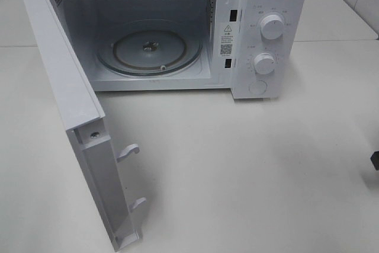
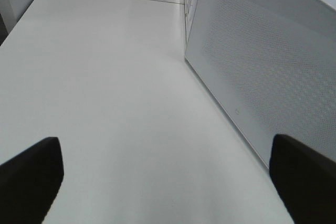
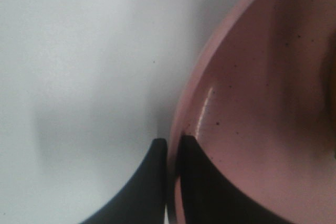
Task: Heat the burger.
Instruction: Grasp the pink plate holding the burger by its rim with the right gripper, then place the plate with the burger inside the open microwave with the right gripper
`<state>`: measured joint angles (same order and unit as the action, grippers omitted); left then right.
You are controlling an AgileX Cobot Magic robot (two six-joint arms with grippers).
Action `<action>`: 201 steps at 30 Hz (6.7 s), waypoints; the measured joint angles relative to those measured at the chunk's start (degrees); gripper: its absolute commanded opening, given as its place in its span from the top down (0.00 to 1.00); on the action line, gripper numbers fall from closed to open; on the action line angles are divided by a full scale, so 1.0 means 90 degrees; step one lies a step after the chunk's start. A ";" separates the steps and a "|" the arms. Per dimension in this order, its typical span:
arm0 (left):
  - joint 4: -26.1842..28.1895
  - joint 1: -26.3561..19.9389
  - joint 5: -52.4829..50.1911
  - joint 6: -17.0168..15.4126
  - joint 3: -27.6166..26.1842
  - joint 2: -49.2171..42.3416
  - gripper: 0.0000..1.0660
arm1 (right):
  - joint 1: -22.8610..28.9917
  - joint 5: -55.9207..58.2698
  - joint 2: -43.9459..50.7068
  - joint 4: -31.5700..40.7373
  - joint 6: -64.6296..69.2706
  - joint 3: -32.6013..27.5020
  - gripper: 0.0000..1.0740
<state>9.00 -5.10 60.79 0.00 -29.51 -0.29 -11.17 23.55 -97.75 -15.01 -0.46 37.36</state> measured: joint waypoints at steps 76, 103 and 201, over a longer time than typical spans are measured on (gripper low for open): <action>0.0000 0.0000 0.0000 0.0000 0.0000 0.0000 0.04 | 0.2285 0.2948 0.2680 -0.0974 0.1878 0.0497 1.00; 0.0000 0.0000 0.0000 0.0000 0.0000 0.0000 0.04 | 0.4431 0.3616 0.2776 -0.1375 0.1974 0.0497 1.00; 0.0000 0.0000 0.0000 0.0000 0.0000 0.0000 0.04 | 0.8855 0.1031 0.2776 -0.2871 -0.1954 0.0159 0.97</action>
<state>9.00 -5.10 60.79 0.00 -29.51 -0.29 68.53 32.83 -72.77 -40.85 -18.05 38.79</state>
